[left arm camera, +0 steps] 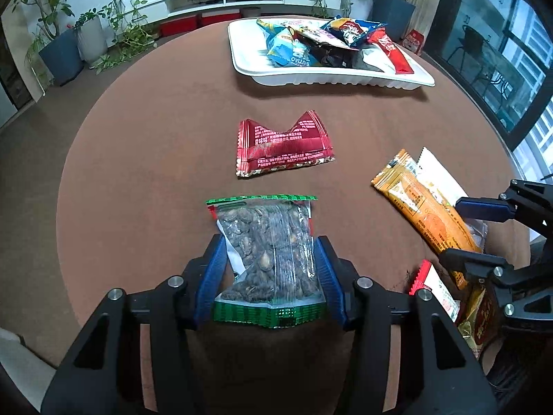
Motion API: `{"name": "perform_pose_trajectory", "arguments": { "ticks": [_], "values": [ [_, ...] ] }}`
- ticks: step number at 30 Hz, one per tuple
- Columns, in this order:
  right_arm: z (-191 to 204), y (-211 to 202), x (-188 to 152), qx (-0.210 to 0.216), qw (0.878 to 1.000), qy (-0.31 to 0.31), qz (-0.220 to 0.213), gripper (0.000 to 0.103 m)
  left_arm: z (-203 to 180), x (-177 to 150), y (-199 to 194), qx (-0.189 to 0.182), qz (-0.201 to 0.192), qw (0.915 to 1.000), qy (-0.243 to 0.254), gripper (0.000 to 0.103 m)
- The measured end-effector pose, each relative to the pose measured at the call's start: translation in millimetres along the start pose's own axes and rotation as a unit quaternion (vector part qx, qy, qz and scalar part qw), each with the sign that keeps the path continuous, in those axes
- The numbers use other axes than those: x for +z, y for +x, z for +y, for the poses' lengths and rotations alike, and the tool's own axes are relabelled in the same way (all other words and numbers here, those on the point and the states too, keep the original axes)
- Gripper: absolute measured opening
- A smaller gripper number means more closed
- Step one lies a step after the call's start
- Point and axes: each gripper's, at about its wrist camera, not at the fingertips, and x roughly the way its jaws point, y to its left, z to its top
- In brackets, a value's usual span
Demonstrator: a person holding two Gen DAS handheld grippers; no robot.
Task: Organize snacks
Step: 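Grasp the seed bag with left tool while right tool grasps orange bar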
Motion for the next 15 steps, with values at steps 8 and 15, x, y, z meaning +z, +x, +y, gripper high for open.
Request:
{"name": "perform_pose_trajectory", "arguments": {
  "ticks": [8,15],
  "values": [
    [25,12,10,-0.005,0.999,-0.026,0.028,0.045,3,-2,-1,-0.011,-0.007,0.9999,-0.002,0.050],
    [30,12,13,0.000,0.998,-0.051,0.038,0.036,3,-3,-2,-0.020,-0.012,0.9997,0.004,0.050]
  ]
}}
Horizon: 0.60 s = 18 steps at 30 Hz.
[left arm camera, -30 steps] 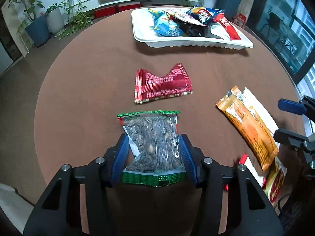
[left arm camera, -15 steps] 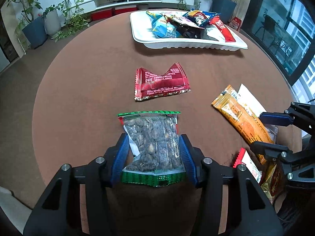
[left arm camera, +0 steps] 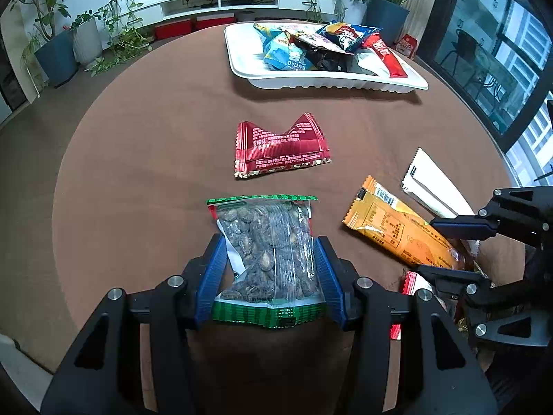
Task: Organize snacks
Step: 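Grasp the seed bag with left tool while right tool grasps orange bar, then carry both held snacks into the white tray and open both tools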
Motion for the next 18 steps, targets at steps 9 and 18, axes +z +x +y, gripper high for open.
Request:
{"name": "perform_pose_trajectory", "arguments": {
  "ticks": [9,18],
  "values": [
    [-2,1,-1,0.025,1.000,0.008,-0.010,0.023,1,0,-2,-0.016,-0.004,0.9999,-0.005,0.036],
    [-11,-16,-7,0.032,0.998,0.027,-0.041,0.023,-1,0,-4,-0.025,-0.008,0.9997,-0.003,0.030]
  ]
}}
